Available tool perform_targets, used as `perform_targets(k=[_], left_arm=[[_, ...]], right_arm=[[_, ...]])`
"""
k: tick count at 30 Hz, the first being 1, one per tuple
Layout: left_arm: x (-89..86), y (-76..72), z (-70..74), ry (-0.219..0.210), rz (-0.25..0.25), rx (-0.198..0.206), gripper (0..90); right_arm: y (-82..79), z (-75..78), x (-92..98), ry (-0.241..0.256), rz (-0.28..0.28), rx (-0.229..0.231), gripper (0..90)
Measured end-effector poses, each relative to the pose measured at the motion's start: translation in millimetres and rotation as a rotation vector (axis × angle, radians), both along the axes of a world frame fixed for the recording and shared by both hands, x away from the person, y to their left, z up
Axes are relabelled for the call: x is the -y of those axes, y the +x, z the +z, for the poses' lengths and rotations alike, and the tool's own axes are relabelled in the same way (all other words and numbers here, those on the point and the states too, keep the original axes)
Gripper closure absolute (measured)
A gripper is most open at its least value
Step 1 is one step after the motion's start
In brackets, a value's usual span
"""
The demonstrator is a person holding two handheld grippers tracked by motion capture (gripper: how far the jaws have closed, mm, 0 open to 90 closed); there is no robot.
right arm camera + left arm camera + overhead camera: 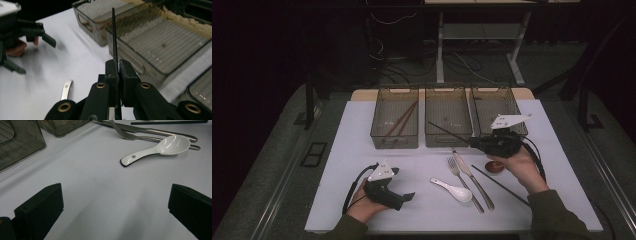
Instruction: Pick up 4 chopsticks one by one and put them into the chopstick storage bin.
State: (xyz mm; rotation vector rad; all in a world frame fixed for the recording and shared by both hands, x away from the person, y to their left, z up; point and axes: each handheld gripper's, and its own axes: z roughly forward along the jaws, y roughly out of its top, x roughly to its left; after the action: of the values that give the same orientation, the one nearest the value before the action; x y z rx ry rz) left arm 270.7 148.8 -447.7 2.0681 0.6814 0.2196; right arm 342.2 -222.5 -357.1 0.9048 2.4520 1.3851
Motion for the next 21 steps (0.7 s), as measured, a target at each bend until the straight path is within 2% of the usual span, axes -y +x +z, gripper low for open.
perform_targets(k=[8, 21], left_arm=[[0.1, 0.2, 0.4, -0.007, 0.006, 0.000, 0.0], [-0.3, -0.3, 0.6, 0.003, -0.001, 0.006, 0.0]], right_arm=[[17.2, 12.7, -26.2, -0.002, -0.019, 0.005, 85.3], [54.6, 17.3, -68.6, 0.000, -0.039, -0.004, 85.3]])
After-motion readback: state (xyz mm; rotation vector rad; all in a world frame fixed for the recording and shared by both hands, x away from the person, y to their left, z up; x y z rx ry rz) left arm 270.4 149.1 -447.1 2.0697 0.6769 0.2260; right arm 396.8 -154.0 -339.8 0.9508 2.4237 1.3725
